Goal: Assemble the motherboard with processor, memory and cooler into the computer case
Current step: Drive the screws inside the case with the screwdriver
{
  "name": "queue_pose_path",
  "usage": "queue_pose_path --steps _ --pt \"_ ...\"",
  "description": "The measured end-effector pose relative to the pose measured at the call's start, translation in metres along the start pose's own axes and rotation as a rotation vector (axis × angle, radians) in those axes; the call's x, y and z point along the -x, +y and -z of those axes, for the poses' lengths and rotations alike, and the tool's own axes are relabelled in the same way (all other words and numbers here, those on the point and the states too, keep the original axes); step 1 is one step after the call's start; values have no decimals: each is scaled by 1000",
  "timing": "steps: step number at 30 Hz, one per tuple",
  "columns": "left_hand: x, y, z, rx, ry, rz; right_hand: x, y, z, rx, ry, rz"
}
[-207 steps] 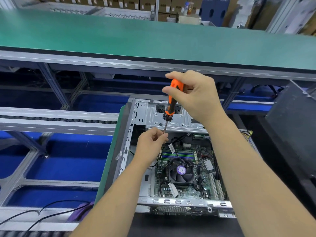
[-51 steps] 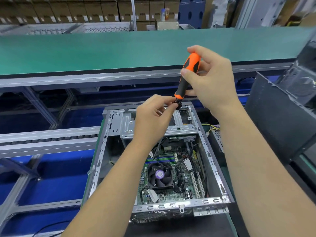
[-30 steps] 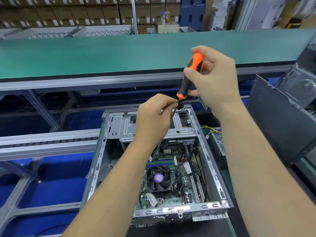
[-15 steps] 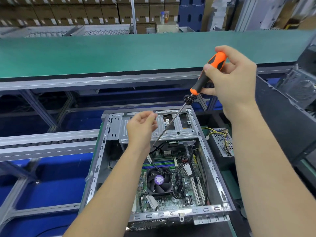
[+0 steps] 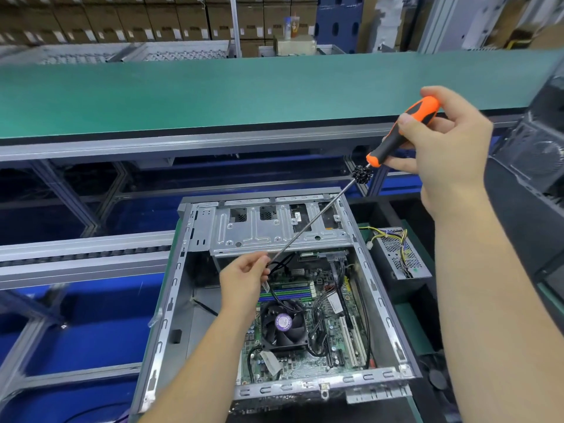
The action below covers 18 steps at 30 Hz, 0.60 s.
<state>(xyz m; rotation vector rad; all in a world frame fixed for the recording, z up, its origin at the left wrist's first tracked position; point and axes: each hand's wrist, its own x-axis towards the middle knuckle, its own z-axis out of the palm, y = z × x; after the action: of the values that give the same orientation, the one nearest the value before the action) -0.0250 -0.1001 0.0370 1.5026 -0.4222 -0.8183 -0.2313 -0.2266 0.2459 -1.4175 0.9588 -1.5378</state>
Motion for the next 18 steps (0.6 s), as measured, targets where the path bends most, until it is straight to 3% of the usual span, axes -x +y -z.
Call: queue_pose_path --steps 12,18 --pt "-7 -12 8 -11 -57 120 0 7 2 2 29 -23" --pt "-9 -12 8 -60 -58 91 0 8 0 23 29 -14"
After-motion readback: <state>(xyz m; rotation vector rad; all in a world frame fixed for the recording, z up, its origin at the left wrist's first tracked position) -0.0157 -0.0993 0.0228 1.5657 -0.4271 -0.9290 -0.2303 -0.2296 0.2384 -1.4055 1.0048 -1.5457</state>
